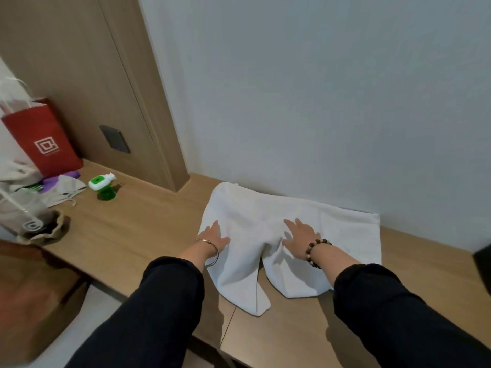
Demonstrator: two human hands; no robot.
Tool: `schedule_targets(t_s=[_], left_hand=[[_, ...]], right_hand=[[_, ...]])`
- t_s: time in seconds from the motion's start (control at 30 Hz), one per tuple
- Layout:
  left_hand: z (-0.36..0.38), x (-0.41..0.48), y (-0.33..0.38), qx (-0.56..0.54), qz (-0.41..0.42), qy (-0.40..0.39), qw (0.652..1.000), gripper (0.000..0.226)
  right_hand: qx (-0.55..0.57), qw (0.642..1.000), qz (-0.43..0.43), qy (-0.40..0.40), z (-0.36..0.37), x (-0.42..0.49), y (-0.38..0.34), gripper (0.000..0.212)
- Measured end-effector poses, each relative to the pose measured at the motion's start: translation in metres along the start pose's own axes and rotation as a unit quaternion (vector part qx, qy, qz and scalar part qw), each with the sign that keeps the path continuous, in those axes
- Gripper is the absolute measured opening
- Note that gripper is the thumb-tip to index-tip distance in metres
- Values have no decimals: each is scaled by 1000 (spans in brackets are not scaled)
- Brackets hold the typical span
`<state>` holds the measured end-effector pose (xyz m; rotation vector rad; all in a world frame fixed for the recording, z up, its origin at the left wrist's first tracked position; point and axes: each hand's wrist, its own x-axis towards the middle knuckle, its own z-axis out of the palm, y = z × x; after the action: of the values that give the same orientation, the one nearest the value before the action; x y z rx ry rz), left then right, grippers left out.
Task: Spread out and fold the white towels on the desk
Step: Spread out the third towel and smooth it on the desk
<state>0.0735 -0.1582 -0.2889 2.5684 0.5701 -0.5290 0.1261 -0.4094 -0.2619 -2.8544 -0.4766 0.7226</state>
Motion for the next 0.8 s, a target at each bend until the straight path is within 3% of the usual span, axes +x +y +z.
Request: schedule_targets(t_s=[0.1,0.17,0.3,0.47,0.53,0.6,0.63,0.7,0.8], left_hand=[[27,18,-7,82,26,-19,996,73],[43,31,-17,116,39,15,992,74],[47,60,-31,143,123,111,976,70],[38,71,-27,100,183,120,971,64],[31,60,-14,33,211,109,971,57],[34,40,1,-43,251,92,963,64],[40,27,6,-30,280,74,957,74],[61,5,7,98,312,64,943,88],[78,-5,-12,131,275,101,947,79]], right_hand=[[1,1000,18,-17,26,23,-2,59],[-1,999,41,-16,50,35,0,56],[-20,993,64,94,92,47,-5,54],[-56,983,85,155,105,58,-11,57],[-62,981,90,158,105,58,-13,58],[-73,981,86,159,104,56,-13,59],[-76,981,81,158,104,53,-13,59],[-83,982,72,156,104,46,-13,59],[-99,982,63,149,109,30,-13,58]])
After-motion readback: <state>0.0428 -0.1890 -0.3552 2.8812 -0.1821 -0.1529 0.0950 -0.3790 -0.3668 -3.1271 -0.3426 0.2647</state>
